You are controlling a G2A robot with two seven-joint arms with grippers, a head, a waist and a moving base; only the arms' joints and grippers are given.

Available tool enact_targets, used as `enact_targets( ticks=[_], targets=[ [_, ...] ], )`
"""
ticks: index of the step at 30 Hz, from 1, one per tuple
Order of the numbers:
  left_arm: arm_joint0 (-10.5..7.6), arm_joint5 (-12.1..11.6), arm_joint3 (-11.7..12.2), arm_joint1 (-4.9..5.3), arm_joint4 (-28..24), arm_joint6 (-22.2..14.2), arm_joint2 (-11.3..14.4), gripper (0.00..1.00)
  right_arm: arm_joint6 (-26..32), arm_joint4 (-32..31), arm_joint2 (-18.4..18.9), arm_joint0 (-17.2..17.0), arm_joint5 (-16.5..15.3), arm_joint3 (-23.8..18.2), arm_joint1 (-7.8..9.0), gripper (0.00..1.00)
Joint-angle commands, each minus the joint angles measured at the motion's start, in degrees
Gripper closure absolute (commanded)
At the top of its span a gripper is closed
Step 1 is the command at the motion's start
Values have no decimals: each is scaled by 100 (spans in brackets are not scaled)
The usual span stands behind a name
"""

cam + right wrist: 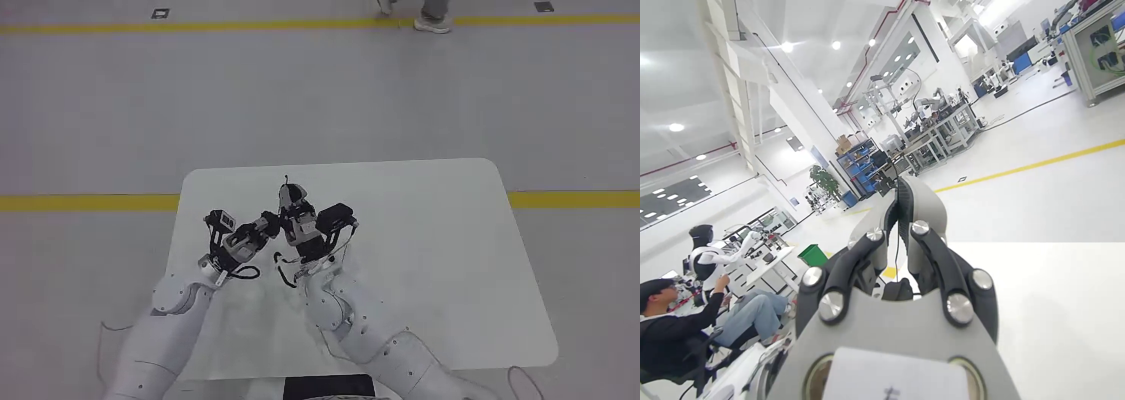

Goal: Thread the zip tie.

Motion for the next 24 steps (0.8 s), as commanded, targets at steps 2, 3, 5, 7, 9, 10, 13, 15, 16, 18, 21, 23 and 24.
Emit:
enact_targets(
  ticks=[2,3,5,7,9,10,13,15,16,18,21,23,24],
  targets=[
    [-1,24,10,-1,5,69,4,100,1,0,0,0,0,0,0,100],
    [-8,67,11,-3,-4,132,22,100,1,0,0,0,0,0,0,100],
    [-31,79,34,10,77,114,23,100,45,-224,17,20,92,-9,15,100],
    [-39,69,68,26,98,63,1,100,9,-711,25,18,329,-26,38,100],
    [-57,44,97,46,126,-52,-30,100,-3,-1015,28,20,477,-26,46,100],
    [-63,28,118,53,97,-120,-42,100,-42,-1161,31,26,562,-19,49,100],
    [-113,0,218,78,98,-279,-91,100,-39,-1497,-1,59,696,22,43,100],
    [-135,0,264,85,74,-341,-102,100,-36,-1555,-27,59,726,41,27,100],
    [-152,0,302,88,52,-395,-100,100,-33,-1573,-40,69,732,78,14,100],
    [-188,0,348,92,45,-463,-104,100,-18,-1604,-58,99,766,164,-7,100],
    [-225,0,406,93,-19,-620,-109,100,-24,-1524,-93,131,761,286,-56,100],
    [-248,0,427,93,-30,-709,-121,100,-25,-1459,-104,159,738,357,-87,100],
    [-255,0,443,93,-48,-759,-128,100,-35,-1456,-101,171,758,382,-98,100]
  ],
)
